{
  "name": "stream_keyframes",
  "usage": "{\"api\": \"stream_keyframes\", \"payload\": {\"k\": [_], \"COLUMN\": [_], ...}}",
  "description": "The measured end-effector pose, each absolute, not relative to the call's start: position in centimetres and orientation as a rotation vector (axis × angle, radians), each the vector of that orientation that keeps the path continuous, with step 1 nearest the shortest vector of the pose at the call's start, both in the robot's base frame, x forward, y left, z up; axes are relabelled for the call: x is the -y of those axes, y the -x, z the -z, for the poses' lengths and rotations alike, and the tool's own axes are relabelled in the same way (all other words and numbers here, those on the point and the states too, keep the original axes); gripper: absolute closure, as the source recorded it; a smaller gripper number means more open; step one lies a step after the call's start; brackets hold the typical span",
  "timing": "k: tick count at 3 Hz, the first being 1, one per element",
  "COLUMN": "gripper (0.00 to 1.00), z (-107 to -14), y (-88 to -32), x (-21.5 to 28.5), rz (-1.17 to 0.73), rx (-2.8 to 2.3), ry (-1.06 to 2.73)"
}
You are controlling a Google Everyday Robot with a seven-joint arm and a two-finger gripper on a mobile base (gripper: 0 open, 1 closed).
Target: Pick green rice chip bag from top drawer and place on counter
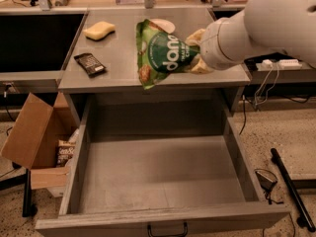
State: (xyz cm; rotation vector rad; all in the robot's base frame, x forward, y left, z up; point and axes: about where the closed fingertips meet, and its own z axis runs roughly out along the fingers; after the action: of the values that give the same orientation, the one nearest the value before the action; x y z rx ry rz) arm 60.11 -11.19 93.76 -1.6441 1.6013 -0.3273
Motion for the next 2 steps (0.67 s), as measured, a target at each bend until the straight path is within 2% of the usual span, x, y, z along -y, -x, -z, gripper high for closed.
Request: {"api": "stream_keyframes", "payload": {"k": [2], "gripper": [1.0], "z": [-91.3], "y": [-65.5], "x": [11.0], "rz": [0.174], "rx": [-1.667], "ry": [1.57]}}
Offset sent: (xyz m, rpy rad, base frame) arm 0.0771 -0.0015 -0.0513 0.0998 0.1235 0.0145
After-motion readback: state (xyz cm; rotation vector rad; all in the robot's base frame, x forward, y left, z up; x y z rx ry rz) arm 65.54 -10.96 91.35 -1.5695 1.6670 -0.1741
